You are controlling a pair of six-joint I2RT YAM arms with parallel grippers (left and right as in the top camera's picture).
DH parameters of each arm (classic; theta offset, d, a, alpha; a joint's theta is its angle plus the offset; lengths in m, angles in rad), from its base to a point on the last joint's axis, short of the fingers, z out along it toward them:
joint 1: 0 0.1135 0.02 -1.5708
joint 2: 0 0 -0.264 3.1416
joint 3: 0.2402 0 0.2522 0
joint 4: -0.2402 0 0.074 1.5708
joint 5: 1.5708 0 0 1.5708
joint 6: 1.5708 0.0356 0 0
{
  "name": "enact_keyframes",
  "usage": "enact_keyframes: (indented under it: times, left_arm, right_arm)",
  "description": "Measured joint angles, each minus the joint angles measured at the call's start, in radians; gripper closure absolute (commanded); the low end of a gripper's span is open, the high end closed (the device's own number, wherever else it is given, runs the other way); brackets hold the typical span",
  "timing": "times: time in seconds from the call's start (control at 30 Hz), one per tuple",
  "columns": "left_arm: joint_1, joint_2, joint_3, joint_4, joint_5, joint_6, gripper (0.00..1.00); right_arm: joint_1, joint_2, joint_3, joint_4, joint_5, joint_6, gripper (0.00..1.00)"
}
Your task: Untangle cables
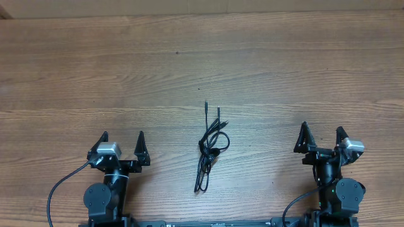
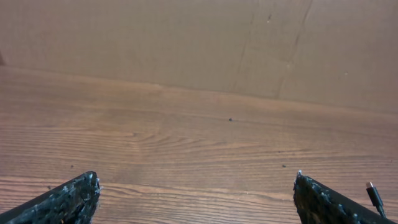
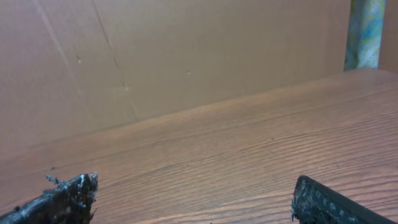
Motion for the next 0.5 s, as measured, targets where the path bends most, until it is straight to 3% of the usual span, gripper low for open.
enact_keyframes:
  times: [0.5]
  left_arm:
    - [0.0, 0.204, 0.026, -0.013, 0.0, 0.019, 0.0]
  right_arm:
    - [0.0, 0.0, 0.0, 0.0, 0.0, 0.0, 0.0]
